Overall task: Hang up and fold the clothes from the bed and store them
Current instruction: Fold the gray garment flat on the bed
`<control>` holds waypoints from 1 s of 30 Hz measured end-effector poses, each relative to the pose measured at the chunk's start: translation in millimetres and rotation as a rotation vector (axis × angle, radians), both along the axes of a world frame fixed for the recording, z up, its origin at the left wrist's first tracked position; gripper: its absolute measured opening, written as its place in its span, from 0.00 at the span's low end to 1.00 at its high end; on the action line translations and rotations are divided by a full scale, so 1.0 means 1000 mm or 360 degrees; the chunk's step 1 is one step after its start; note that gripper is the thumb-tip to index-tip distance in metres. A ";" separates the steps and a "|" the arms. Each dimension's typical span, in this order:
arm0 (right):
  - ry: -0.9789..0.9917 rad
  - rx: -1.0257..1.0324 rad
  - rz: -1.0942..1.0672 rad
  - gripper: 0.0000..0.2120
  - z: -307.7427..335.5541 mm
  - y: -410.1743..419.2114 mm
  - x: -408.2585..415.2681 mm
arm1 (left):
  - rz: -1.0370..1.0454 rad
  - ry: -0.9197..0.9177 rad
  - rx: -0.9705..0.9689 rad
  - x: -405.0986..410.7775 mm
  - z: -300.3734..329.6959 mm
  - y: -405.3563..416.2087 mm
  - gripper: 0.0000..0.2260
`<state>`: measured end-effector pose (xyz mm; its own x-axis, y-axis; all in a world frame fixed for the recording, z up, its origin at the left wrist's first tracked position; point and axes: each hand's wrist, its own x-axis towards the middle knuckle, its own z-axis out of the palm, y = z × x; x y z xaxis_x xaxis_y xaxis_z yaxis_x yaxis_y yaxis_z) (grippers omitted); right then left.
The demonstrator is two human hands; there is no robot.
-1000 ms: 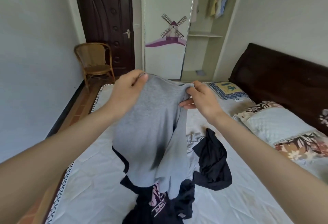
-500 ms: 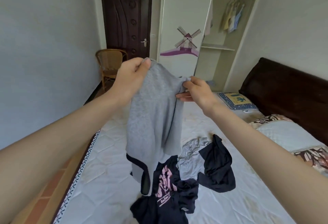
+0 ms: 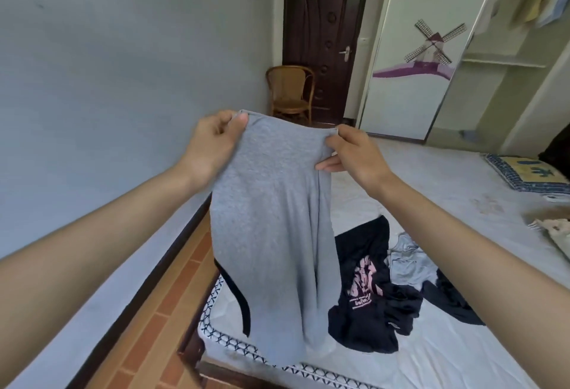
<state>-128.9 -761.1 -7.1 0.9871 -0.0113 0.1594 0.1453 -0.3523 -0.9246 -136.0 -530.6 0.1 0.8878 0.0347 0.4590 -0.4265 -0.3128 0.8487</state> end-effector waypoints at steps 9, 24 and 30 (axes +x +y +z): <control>-0.0047 -0.0013 0.0234 0.12 0.019 0.161 0.037 | 0.0282 -0.0084 0.0021 0.002 0.009 0.165 0.16; -0.0014 0.0023 0.0261 0.11 -0.029 0.368 0.148 | 0.0351 0.0029 0.0180 0.088 -0.021 0.368 0.15; 0.0022 0.0027 0.0320 0.12 -0.036 0.406 0.212 | 0.0387 0.0035 0.0163 0.143 -0.032 0.404 0.16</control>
<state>82.8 -355.4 -43.4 0.9719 0.1836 0.1474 0.1985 -0.3018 -0.9325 6.7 -126.1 -32.3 0.8689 0.2026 0.4515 -0.3099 -0.4885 0.8156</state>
